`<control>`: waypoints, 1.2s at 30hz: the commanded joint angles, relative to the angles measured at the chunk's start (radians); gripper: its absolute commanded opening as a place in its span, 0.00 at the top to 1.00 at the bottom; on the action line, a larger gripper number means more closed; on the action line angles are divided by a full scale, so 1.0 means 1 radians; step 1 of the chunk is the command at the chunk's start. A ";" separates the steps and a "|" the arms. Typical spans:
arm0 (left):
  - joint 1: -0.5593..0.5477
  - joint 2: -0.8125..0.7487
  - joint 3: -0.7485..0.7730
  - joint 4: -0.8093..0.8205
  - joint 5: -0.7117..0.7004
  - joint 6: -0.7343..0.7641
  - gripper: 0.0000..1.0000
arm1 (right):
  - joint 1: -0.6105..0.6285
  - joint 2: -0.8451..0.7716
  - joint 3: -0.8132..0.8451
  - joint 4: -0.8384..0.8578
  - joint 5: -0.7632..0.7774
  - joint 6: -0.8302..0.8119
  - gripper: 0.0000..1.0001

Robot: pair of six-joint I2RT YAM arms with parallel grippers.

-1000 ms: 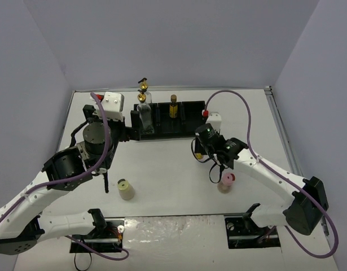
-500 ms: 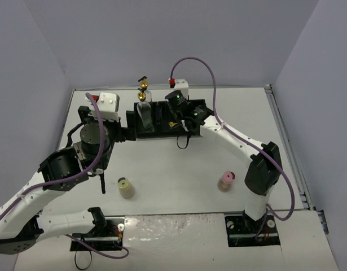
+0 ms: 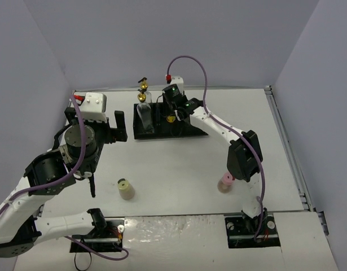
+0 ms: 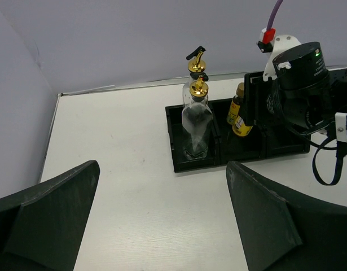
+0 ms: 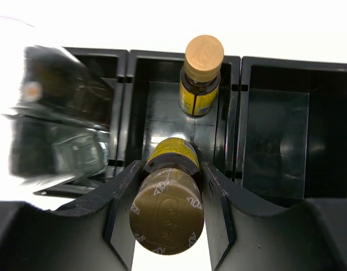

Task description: Organize the condiment bottles

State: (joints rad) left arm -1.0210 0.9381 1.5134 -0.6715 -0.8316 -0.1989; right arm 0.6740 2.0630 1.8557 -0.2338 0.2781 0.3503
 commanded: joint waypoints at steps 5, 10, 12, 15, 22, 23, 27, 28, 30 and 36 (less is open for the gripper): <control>-0.002 -0.003 0.064 -0.013 -0.031 -0.009 0.09 | -0.013 0.047 0.041 0.130 -0.020 -0.005 1.00; -0.001 -0.004 0.064 -0.015 -0.032 -0.013 0.09 | -0.019 0.062 -0.001 0.163 -0.027 -0.001 1.00; -0.002 -0.004 0.065 -0.019 -0.031 -0.013 0.09 | -0.017 0.064 -0.011 0.174 -0.024 -0.001 1.00; -0.002 -0.003 0.070 -0.026 -0.031 -0.016 0.09 | -0.018 0.064 -0.030 0.195 -0.017 -0.005 1.00; -0.002 -0.010 0.078 -0.038 -0.034 -0.013 0.08 | -0.019 0.089 -0.027 0.195 -0.018 -0.009 0.99; -0.002 -0.009 0.079 -0.041 -0.035 -0.013 0.08 | -0.019 0.092 -0.027 0.194 -0.017 -0.010 0.97; -0.002 -0.010 0.079 -0.044 -0.036 -0.015 0.09 | -0.019 0.090 -0.030 0.194 -0.012 -0.012 0.75; -0.002 -0.010 0.079 -0.045 -0.037 -0.016 0.09 | -0.019 0.089 -0.032 0.194 -0.010 -0.013 0.69; -0.002 -0.012 0.077 -0.045 -0.036 -0.017 0.09 | -0.019 0.083 -0.036 0.191 -0.004 -0.013 0.63; -0.002 -0.019 0.071 -0.045 -0.033 -0.027 0.09 | -0.017 0.068 -0.044 0.185 0.001 -0.021 0.42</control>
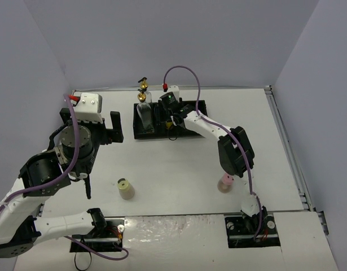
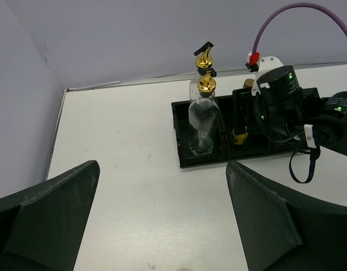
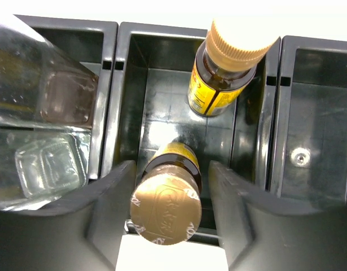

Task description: Organize the condiment bottles

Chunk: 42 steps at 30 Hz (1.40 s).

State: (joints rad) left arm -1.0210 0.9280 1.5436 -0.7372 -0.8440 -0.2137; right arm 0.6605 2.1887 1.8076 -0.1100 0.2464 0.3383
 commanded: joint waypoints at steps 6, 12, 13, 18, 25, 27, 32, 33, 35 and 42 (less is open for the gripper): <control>-0.002 -0.012 0.037 0.019 -0.022 -0.013 0.09 | 0.003 -0.093 0.001 0.047 0.043 -0.015 0.33; -0.002 -0.015 0.022 0.013 -0.025 -0.025 0.08 | 0.013 -0.188 -0.040 0.018 0.081 -0.008 0.31; -0.002 -0.016 0.016 0.011 -0.026 -0.032 0.09 | 0.014 -0.214 -0.055 0.014 0.084 -0.007 0.31; -0.002 -0.026 -0.013 0.002 -0.029 -0.064 0.09 | 0.033 -0.334 -0.120 -0.013 0.099 -0.004 0.28; -0.002 -0.041 -0.057 0.005 -0.027 -0.095 0.09 | 0.085 -0.554 -0.317 -0.037 0.067 0.017 0.23; -0.003 -0.046 -0.069 0.013 -0.027 -0.099 0.08 | 0.127 -0.635 -0.395 -0.038 0.030 0.027 0.22; -0.002 -0.047 -0.083 0.019 -0.036 -0.118 0.09 | 0.264 -0.736 -0.530 0.024 -0.007 0.056 0.20; -0.002 -0.047 -0.082 0.016 -0.044 -0.123 0.09 | 0.303 -0.743 -0.548 0.038 -0.006 0.060 0.20; -0.002 -0.051 -0.075 0.014 -0.049 -0.127 0.09 | 0.369 -0.741 -0.553 0.058 0.001 0.057 0.19; -0.002 -0.046 -0.008 -0.035 -0.063 -0.124 0.09 | 0.521 -0.644 -0.554 0.149 0.018 0.063 0.18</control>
State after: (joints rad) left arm -1.0210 0.8808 1.4542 -0.7768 -0.8689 -0.3275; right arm 1.1195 1.4893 1.2434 -0.0953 0.2400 0.3845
